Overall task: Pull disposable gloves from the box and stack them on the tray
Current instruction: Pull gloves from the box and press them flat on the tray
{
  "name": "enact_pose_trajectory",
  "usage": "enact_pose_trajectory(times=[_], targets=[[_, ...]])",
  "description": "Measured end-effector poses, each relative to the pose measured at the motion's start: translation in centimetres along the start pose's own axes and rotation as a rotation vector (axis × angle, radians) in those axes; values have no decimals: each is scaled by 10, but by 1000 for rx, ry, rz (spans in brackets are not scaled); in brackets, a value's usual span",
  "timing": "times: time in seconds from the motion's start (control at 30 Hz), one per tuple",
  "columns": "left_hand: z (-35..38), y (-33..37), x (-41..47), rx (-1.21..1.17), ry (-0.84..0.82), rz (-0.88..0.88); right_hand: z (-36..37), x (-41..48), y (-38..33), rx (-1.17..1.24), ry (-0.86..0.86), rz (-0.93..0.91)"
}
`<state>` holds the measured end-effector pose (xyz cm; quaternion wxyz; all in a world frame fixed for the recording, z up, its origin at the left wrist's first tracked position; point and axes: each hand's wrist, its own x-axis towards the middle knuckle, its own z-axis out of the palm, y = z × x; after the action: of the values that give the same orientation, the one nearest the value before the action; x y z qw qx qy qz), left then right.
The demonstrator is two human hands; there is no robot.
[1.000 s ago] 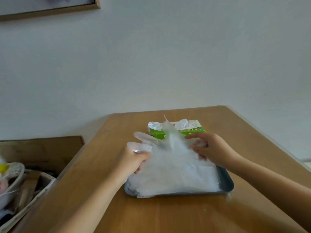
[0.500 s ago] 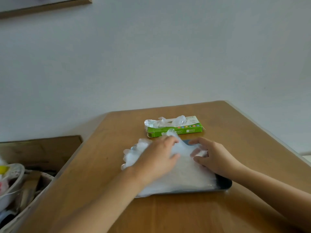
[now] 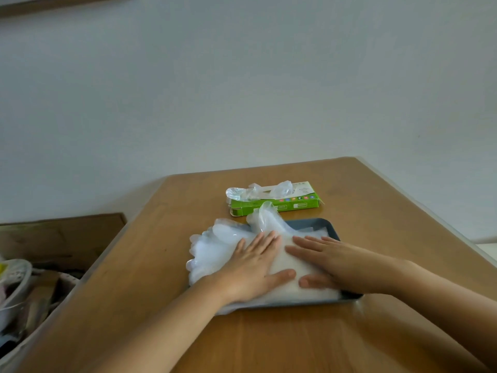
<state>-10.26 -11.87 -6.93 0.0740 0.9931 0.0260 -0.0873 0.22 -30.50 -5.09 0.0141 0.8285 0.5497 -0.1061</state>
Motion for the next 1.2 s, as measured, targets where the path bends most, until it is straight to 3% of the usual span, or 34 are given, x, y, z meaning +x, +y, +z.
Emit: enact_pose_trajectory(times=[0.23,0.33,0.47,0.57,0.67,0.77,0.9,1.07,1.2], targets=[[-38,-41,-26,35,-200,-154,-28,-5,2,55,-174,50],[-72,-54,-23,-4,-275,-208,-48,9,3,156,-50,88],[-108,-69,4,-151,63,-291,-74,52,26,197,366,128],[-113,-88,39,-340,307,-433,-85,90,41,227,474,125],[-103,-97,72,-460,356,-498,-82,122,49,195,437,185],[-90,-91,94,-534,429,-445,-69,142,59,234,320,286],[-80,-86,115,-492,515,-422,-44,154,73,252,284,328],[-86,-94,128,-482,458,-349,-38,152,92,367,277,258],[-96,-98,125,-716,437,-332,-36,150,102,339,283,220]])
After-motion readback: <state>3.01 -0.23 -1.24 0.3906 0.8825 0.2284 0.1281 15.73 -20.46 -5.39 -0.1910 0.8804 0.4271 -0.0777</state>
